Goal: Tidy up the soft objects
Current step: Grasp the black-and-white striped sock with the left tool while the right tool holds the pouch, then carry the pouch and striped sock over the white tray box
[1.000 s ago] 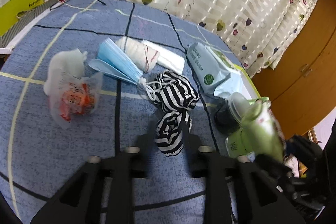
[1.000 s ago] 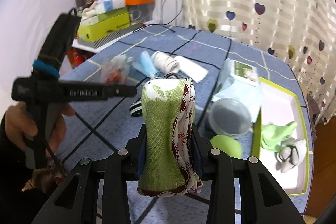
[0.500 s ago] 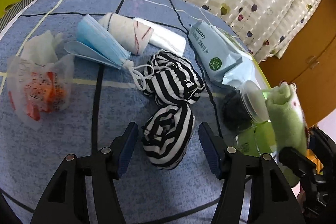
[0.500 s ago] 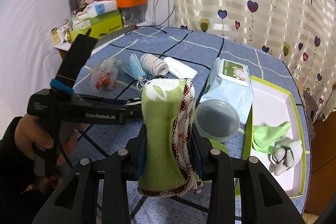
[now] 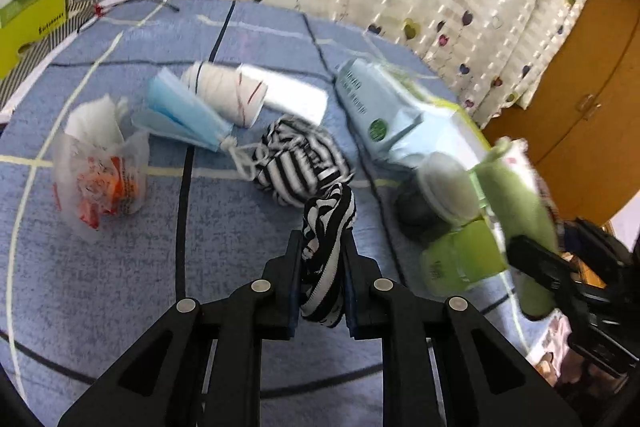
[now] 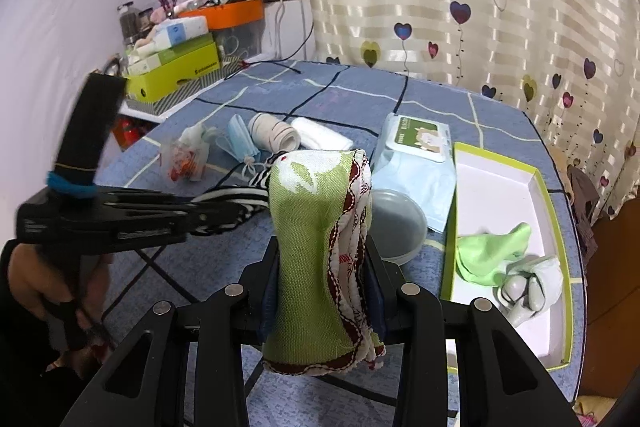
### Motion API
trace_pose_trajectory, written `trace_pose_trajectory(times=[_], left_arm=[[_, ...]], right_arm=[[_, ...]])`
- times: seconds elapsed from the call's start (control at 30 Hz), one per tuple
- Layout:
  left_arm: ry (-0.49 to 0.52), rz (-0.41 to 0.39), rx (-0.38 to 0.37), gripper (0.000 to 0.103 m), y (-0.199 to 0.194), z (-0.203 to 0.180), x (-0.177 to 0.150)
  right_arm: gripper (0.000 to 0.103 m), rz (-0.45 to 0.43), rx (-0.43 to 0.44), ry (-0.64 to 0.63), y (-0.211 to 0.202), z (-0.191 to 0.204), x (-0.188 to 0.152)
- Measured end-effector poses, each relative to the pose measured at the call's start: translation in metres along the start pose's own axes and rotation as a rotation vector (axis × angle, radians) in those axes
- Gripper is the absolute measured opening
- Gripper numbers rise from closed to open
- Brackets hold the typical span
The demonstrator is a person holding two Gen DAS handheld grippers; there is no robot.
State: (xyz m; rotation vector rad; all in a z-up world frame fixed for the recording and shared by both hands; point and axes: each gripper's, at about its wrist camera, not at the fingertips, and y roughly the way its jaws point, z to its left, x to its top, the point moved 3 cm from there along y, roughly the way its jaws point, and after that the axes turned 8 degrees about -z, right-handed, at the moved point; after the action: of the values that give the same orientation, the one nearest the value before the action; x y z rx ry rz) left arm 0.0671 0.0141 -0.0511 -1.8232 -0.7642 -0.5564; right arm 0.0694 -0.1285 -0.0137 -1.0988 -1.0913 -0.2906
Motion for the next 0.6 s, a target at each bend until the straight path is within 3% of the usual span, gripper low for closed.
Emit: trace_pose_trajectory(times=[0.6], left_arm=[[0.082,-0.088,-0.076,0.018,-0.030,-0.056,0.024]], right_arm=[[0.036,-0.069,-0.046,0.049,-0.033,-0.027,0.001]])
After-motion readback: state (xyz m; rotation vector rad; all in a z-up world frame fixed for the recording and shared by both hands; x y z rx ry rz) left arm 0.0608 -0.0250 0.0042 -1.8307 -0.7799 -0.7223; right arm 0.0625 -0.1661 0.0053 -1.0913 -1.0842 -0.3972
